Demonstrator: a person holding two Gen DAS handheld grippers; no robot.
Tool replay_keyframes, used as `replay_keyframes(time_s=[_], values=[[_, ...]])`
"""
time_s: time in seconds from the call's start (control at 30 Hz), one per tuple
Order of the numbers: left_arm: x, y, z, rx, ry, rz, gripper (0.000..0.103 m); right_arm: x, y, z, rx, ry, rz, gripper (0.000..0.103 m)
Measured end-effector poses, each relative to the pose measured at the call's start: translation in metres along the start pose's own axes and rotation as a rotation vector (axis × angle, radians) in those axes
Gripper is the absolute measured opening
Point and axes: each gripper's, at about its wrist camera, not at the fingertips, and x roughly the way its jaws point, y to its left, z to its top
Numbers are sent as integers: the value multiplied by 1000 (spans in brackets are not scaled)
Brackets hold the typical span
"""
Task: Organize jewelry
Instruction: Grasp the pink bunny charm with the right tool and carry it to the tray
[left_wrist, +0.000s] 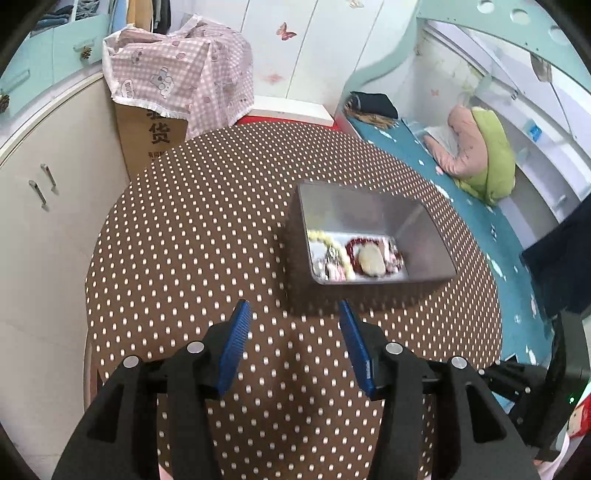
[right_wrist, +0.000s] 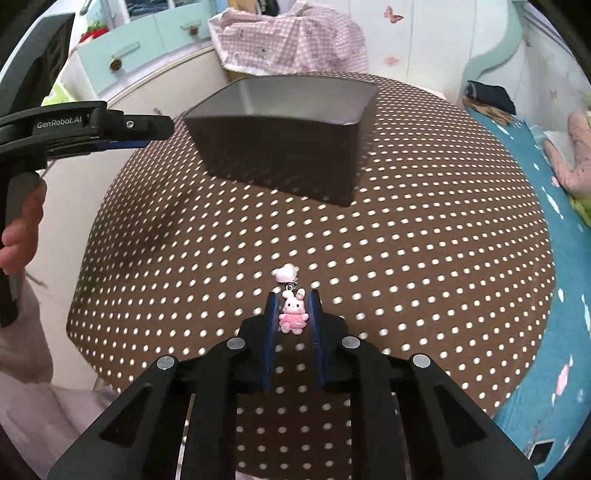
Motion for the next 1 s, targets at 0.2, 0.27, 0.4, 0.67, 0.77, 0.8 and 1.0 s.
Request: replay_keyframes(time_s=[0.2, 0.27, 0.4, 0.67, 0.77, 0.8, 1.0], values=[[9, 0, 23, -22, -12, 4, 48, -15, -23, 12, 57, -56, -26, 17], [14, -1, 29, -24, -12, 7, 48, -21, -30, 18, 70, -79, -39, 17], [23, -10, 37, 0, -12, 29, 48, -33, -44, 30, 96, -122, -75, 17], [47, -13, 40, 12, 47, 26, 26, -59, -56, 66, 116, -243, -97, 17], [53, -16, 39, 22, 65, 22, 13, -65, -52, 82, 104, -285, -84, 17], [53, -17, 37, 25, 63, 26, 13, -66, -50, 87, 98, -297, -77, 17], [54, -14, 39, 23, 64, 23, 10, -69, -39, 112, 70, -343, -28, 17]])
